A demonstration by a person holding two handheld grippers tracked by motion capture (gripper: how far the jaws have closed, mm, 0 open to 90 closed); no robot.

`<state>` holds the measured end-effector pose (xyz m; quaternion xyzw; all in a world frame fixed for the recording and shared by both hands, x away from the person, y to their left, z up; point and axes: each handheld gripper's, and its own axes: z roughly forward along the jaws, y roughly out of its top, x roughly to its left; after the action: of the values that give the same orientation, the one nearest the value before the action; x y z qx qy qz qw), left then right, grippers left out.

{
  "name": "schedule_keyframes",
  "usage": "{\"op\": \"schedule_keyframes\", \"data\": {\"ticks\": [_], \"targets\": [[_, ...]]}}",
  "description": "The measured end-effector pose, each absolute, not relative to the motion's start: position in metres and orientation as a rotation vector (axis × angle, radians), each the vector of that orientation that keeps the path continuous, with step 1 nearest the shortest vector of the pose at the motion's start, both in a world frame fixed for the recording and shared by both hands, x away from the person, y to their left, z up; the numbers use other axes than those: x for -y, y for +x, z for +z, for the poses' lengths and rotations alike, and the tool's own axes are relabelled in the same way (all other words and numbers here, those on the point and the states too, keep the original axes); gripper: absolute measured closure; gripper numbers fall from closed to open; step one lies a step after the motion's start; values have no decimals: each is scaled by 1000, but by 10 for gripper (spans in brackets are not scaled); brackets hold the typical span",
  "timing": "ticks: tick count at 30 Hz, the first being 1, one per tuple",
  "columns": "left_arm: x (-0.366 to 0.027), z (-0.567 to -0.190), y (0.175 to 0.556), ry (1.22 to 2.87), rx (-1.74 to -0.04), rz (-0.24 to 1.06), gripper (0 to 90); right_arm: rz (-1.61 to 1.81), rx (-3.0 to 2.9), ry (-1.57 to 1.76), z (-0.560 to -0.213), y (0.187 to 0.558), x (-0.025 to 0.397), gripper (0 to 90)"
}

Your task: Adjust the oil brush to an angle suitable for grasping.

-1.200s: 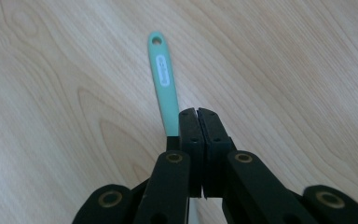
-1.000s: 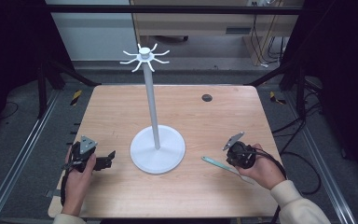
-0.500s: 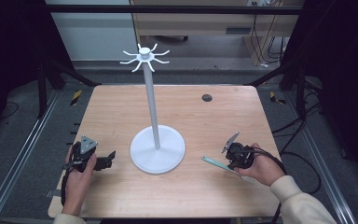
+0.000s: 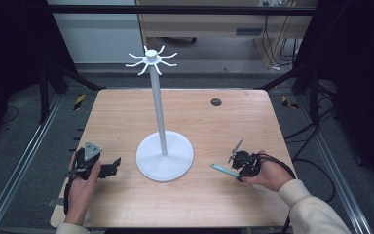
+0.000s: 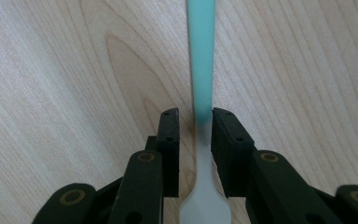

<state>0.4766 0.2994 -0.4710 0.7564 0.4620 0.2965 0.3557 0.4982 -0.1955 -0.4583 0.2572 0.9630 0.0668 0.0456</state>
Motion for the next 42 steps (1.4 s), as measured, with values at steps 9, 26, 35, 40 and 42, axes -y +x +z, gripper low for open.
{"op": "schedule_keyframes", "data": {"ticks": [9, 26, 35, 40, 42], "targets": [[-299, -471, 476, 1951, -1193, 766, 25, 163, -2966, 775, -460, 504, 195, 751], [-299, -471, 476, 1954, -1194, 763, 25, 123, -2993, 762, -464, 509, 194, 800], [-299, -471, 476, 1955, -1194, 762, 25, 134, -3005, 758, -463, 510, 195, 822], [-298, -471, 476, 1958, -1192, 762, 25, 235, -2979, 767, -449, 509, 197, 823], [-298, -471, 476, 1959, -1192, 762, 25, 269, -2957, 779, -440, 509, 196, 824]]}}
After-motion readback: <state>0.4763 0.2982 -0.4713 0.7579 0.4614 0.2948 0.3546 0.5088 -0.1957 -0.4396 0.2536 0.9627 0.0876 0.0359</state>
